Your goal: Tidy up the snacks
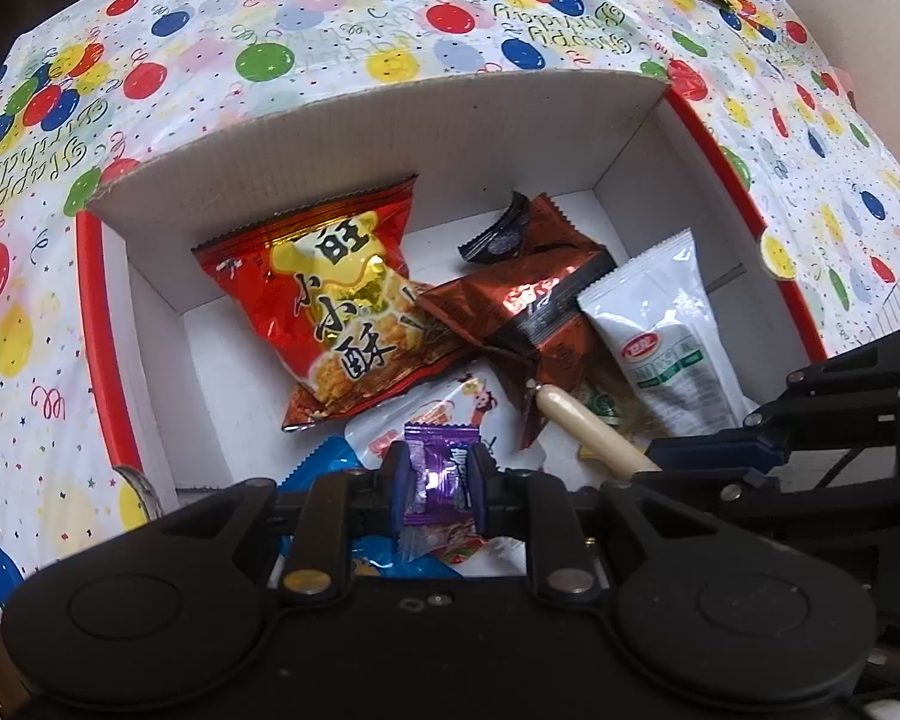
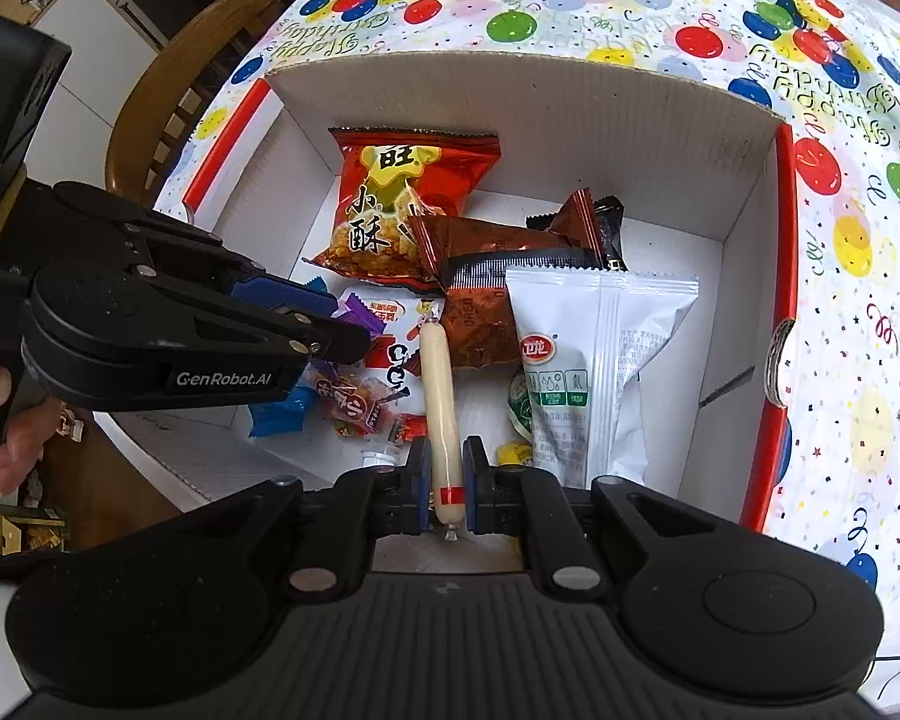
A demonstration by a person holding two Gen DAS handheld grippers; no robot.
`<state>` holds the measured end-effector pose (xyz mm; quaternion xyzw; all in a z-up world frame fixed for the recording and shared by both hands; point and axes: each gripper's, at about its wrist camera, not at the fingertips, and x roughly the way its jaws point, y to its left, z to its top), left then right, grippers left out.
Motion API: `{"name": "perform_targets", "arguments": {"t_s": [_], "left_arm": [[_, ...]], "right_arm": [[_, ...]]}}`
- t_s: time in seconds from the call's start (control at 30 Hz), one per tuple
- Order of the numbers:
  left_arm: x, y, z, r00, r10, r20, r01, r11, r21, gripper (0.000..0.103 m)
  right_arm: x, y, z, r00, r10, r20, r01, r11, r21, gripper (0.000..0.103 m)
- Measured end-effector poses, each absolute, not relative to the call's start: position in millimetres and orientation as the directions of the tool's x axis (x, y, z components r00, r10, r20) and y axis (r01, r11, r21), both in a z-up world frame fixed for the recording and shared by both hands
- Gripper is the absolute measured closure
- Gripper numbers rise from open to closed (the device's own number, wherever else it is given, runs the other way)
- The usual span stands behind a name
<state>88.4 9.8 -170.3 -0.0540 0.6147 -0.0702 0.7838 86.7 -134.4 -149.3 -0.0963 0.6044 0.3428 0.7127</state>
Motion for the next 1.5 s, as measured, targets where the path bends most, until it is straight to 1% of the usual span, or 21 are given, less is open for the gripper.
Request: {"name": "perform_targets", "arguments": {"t_s": [0.33,0.4,0.6,0.7,0.77,0.8,0.83,0.87,0.9,0.97,1.0,1.03,1.1,1.13,1.17,1.27,1.5], "left_arm": [[86.2,13.8,-180.4,0.249,-0.171,-0.953,0.051,0.985,-0.163,0.085],[84.2,13.3,-181.1,0.259,-0.167,-0.951,0.063,0.986,-0.156,0.084],[81.7,14.5,-180.6,0.274,-0.185,-0.944,0.068,0.983,-0.172,0.075],[80.7,14.6,-179.0,0.283,-0.191,-0.940,0.060,0.982,-0.182,0.063],[79.2,14.6,-176.1,0.301,-0.190,-0.935,0.054,0.982,-0.182,0.044],[77.5,14.6,-173.5,0.315,-0.180,-0.932,0.051,0.984,-0.173,0.039],[76.4,14.0,-171.5,0.323,-0.182,-0.929,0.050,0.983,-0.175,0.039],[76.0,13.5,-169.7,0.322,-0.188,-0.928,0.045,0.982,-0.184,0.038],[75.3,13.2,-168.0,0.324,-0.196,-0.926,0.039,0.980,-0.194,0.038],[73.8,10.7,-163.5,0.338,-0.192,-0.921,0.028,0.981,-0.194,0.031],[72.7,9.1,-161.2,0.348,-0.183,-0.919,0.023,0.982,-0.187,0.029],[71.6,7.7,-158.9,0.359,-0.177,-0.917,0.016,0.983,-0.183,0.026],[68.9,5.6,-153.7,0.378,-0.175,-0.909,0.002,0.982,-0.188,0.023],[67.8,4.7,-151.3,0.388,-0.174,-0.905,-0.006,0.981,-0.191,0.021],[65.9,3.6,-148.6,0.399,-0.171,-0.901,-0.014,0.981,-0.193,0.019],[61.0,-1.1,-140.7,0.440,-0.149,-0.886,-0.032,0.983,-0.181,0.012],[42.6,-8.4,-123.7,0.512,-0.099,-0.853,-0.060,0.987,-0.150,0.006]], "right_arm": [[86.0,-136.1,-151.1,0.067,0.377,-0.924,-0.565,0.777,0.276,0.092],[85.0,-137.3,-150.2,0.078,0.375,-0.924,-0.555,0.786,0.273,0.092],[82.5,-144.3,-144.7,0.108,0.376,-0.920,-0.523,0.809,0.269,0.092],[82.7,-148.4,-144.0,0.112,0.376,-0.920,-0.508,0.817,0.272,0.091],[83.2,-151.1,-143.4,0.110,0.381,-0.918,-0.509,0.815,0.277,0.091],[83.6,-152.4,-143.0,0.112,0.382,-0.918,-0.507,0.816,0.277,0.090],[83.6,-154.3,-142.4,0.115,0.385,-0.916,-0.504,0.817,0.280,0.088],[83.8,-156.6,-141.6,0.115,0.393,-0.912,-0.500,0.816,0.289,0.080],[83.4,-159.0,-140.5,0.116,0.403,-0.908,-0.499,0.814,0.298,0.074],[81.9,-164.5,-136.1,0.134,0.418,-0.898,-0.509,0.807,0.300,0.054],[81.1,-166.6,-134.0,0.143,0.425,-0.894,-0.516,0.803,0.299,0.051],[80.5,-168.7,-131.7,0.148,0.431,-0.890,-0.521,0.799,0.300,0.048],[79.5,-172.7,-127.9,0.152,0.439,-0.885,-0.530,0.792,0.302,0.047],[79.0,-174.1,-126.0,0.155,0.441,-0.884,-0.536,0.789,0.300,0.045],[78.0,-175.9,-124.1,0.159,0.443,-0.882,-0.541,0.786,0.297,0.041],[74.9,-182.9,-118.2,0.175,0.459,-0.871,-0.555,0.776,0.298,0.034],[69.8,-197.4,-102.9,0.213,0.488,-0.846,-0.568,0.766,0.299,0.026]]}}
